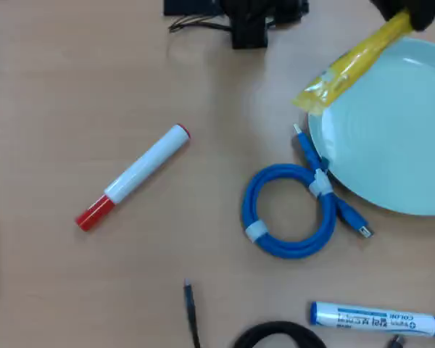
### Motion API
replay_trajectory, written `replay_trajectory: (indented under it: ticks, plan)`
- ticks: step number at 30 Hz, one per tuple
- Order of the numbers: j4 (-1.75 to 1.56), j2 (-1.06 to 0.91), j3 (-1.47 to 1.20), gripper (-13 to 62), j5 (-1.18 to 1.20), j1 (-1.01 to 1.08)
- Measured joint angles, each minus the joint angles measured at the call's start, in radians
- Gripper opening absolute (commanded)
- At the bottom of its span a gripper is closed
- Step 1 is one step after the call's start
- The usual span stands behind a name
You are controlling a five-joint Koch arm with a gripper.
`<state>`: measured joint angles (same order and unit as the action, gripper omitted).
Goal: Pick up the yellow coffee stick, then put it in the green bowl
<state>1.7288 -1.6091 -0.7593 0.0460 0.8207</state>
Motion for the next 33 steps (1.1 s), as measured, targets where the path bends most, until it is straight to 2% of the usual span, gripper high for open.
replay_trajectory:
  ticks: [5,12,20,28,33]
  plan:
    - [-0.026,0.141,-0.003,-6.8,0.126,-0.127]
    - [-0.100,0.408,-0.012,-6.8,0.133,-0.209]
    - [-0.229,0.565,-0.075,-6.8,0.133,-0.244]
    - [-0.522,0.574,-0.430,-6.9,0.132,-0.252]
    - [-0.664,0.503,-0.566,-6.9,0.135,-0.255]
